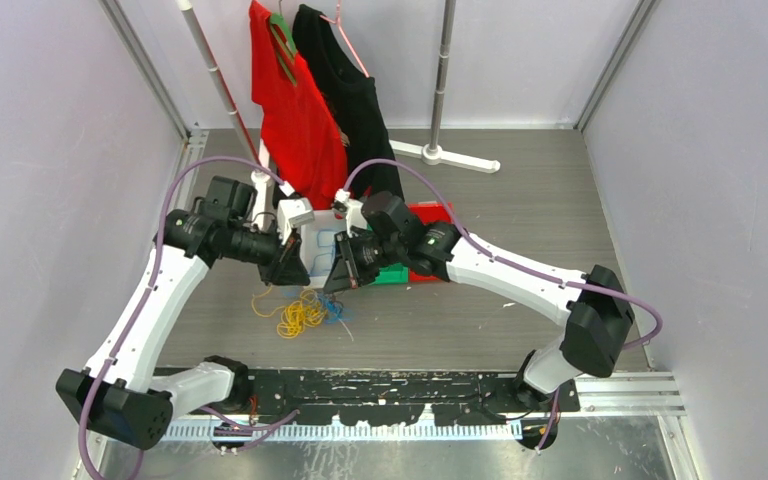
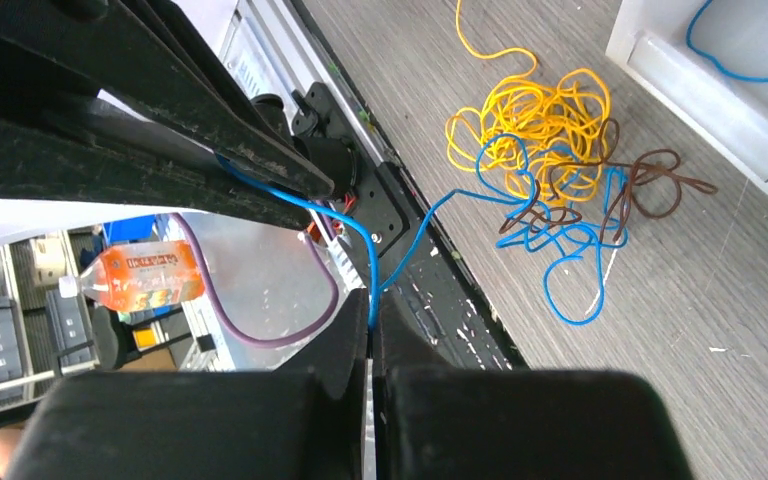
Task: Untangle the cables
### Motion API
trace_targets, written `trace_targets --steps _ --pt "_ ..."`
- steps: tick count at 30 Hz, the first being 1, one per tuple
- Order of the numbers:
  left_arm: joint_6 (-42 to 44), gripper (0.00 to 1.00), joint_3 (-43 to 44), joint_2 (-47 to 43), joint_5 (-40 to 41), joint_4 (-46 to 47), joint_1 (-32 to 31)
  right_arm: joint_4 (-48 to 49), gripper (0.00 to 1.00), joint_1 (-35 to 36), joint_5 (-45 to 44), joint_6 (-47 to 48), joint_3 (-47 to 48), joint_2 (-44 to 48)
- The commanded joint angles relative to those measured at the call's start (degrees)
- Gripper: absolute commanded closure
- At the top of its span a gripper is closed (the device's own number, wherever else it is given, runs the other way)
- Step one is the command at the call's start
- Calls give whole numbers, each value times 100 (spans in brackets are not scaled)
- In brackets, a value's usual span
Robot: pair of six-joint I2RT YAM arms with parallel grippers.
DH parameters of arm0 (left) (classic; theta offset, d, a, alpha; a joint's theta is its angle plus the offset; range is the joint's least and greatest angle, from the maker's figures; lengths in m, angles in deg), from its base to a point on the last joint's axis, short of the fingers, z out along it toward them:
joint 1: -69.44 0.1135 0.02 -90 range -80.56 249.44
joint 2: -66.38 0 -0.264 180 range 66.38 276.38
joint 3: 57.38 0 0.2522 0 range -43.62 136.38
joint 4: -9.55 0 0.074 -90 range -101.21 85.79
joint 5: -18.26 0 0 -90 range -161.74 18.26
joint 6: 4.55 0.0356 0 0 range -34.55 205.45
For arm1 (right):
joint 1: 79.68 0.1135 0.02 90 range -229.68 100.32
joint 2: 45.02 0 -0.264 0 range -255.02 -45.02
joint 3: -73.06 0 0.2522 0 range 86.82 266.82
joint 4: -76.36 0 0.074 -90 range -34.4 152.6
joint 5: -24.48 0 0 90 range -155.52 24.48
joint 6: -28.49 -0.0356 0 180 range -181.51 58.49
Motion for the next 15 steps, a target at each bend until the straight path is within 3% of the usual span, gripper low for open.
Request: trace_targets --steps 1,4,8,11,15 --pt "-45 79 128 -252 -2 162 -23 1000 99 24 -257 -192 -128 441" --pt "380 63 -171 -291 -223 -29 -22 1219 99 18 -197 -257 -146 499" --pt "517 53 -613 -357 -348 305 -30 1345 99 17 -37 -335 -86 560" --pt "176 51 -880 -568 -275 1166 -30 1424 99 23 86 -421 -71 591" --pt "56 51 -885 -505 -281 1370 -54 1551 99 21 232 -543 -66 590"
